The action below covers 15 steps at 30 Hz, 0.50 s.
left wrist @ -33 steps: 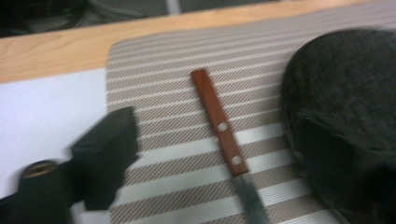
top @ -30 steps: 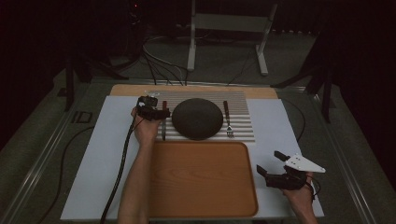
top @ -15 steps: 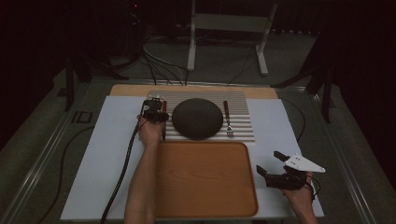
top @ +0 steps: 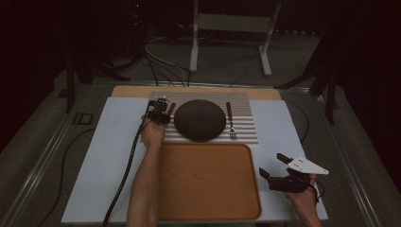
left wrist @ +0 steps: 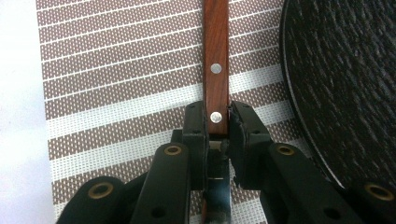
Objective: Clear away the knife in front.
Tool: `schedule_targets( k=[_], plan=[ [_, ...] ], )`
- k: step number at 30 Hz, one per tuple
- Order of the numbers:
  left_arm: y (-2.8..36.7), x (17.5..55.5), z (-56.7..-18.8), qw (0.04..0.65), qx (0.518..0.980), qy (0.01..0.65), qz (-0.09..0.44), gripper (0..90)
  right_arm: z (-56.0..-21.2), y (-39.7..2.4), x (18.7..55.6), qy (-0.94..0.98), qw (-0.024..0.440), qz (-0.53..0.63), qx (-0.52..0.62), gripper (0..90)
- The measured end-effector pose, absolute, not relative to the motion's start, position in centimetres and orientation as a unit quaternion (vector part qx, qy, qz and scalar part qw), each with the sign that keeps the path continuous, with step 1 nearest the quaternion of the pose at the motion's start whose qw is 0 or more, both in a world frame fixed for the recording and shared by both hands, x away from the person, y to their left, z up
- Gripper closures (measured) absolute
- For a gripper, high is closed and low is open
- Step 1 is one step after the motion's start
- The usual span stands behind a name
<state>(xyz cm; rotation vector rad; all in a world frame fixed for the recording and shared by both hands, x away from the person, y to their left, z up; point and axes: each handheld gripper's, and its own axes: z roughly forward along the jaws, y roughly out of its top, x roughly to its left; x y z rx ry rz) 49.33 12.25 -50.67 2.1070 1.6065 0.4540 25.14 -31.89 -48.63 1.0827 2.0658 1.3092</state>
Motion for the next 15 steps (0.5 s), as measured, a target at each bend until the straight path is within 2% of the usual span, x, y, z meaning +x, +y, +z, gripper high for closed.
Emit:
schedule_targets(
  k=[15],
  plan=[
    [13.7,48.4,-48.5,0.248,0.757,0.575,0.188,78.4,-48.7,-31.8,25.1,0.754,0.229,0.474,0.392,8.4]
  ],
)
